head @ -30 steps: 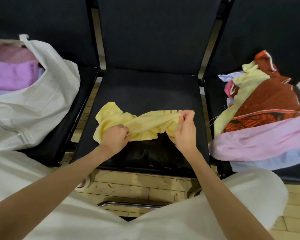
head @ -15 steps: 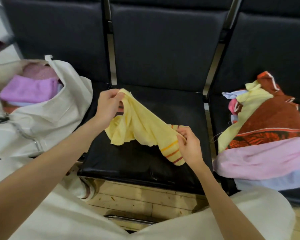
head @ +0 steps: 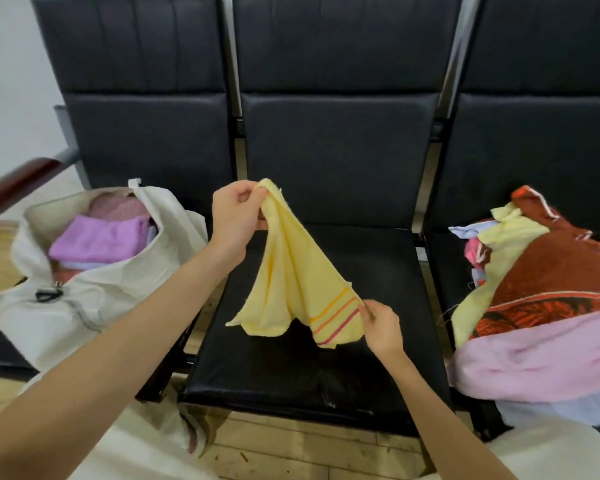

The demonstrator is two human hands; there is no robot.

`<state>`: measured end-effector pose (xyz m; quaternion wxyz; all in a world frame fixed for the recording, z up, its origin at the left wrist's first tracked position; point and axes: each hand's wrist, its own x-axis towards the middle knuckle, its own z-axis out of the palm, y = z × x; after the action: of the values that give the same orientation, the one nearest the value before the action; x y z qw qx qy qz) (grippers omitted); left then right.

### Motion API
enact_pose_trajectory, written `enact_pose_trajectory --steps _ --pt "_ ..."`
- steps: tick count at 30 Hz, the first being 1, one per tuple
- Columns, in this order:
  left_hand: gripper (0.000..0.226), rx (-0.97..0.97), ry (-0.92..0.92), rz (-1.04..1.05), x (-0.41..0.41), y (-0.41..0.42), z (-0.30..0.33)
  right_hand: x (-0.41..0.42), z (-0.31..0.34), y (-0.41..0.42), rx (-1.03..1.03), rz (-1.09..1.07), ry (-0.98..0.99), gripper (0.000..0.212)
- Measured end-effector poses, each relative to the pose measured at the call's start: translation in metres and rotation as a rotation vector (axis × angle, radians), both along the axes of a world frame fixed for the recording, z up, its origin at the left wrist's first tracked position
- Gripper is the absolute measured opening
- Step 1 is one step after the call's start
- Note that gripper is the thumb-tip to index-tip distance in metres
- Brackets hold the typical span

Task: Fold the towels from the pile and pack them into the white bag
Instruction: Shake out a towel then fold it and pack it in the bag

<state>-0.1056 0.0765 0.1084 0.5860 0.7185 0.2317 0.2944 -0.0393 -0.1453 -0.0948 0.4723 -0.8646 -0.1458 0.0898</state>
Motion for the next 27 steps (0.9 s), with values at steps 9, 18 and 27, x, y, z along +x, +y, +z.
enact_pose_trajectory --steps 9,18,27 --pt "0.021 -0.336 0.133 0.117 0.024 0.007 -0.031 -0.003 0.002 0.025 -0.065 -0.284 0.096 0.012" --pt "0.015 -0.372 0.206 -0.024 0.031 0.003 -0.035 -0.068 0.021 0.094 -0.001 0.152 -0.065 0.016" --pt "0.022 -0.381 0.183 -0.142 0.017 0.012 -0.027 -0.052 0.045 0.157 0.022 -0.185 -0.016 0.039"
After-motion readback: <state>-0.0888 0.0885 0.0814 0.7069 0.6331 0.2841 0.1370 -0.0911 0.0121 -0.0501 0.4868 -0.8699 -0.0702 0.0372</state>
